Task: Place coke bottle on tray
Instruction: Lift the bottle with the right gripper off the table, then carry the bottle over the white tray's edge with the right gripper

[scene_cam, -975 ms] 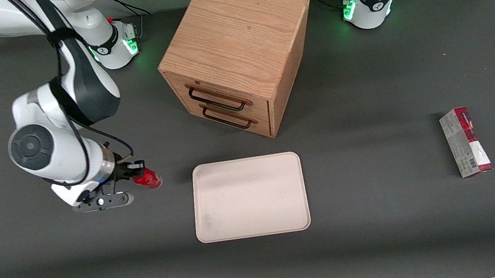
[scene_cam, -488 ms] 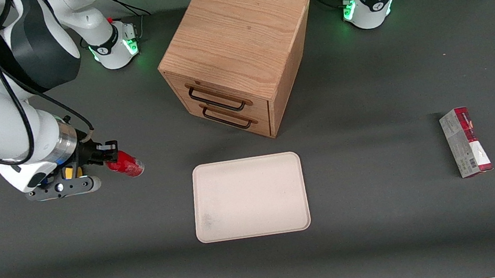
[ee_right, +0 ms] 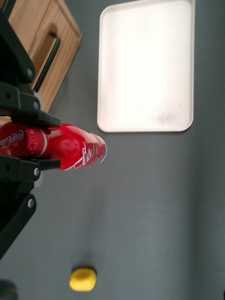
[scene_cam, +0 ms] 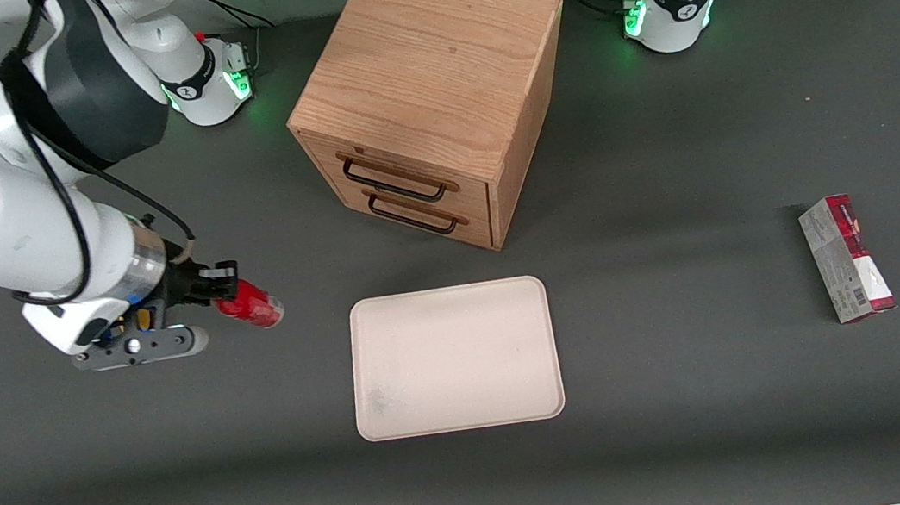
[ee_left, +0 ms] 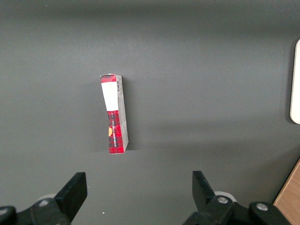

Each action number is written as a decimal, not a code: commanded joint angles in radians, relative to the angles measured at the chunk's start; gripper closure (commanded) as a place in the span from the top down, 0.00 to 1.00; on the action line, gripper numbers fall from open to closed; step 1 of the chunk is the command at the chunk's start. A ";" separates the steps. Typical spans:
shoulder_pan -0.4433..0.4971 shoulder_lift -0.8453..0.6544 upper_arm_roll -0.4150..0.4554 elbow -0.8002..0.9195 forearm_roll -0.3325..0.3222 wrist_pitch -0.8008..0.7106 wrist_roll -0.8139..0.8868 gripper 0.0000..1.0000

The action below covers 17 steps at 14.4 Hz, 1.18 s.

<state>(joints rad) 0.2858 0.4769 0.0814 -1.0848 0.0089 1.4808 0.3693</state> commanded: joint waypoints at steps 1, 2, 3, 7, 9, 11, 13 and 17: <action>0.045 0.150 0.024 0.192 -0.006 -0.020 0.089 0.00; 0.077 0.178 0.020 0.225 -0.012 -0.017 0.106 0.00; 0.096 0.199 0.020 0.252 -0.020 -0.017 0.132 0.00; 0.118 0.206 0.020 0.261 -0.024 -0.002 0.157 0.00; 0.118 0.212 0.018 0.258 -0.041 0.030 0.155 0.00; 0.118 0.241 0.021 0.258 -0.081 0.071 0.154 0.00; 0.118 0.273 0.015 0.252 -0.082 0.117 0.154 0.00; 0.113 0.351 0.015 0.250 -0.078 0.180 0.148 0.00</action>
<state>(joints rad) 0.3978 0.7830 0.0953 -0.8754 -0.0492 1.6404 0.5016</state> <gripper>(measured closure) 0.683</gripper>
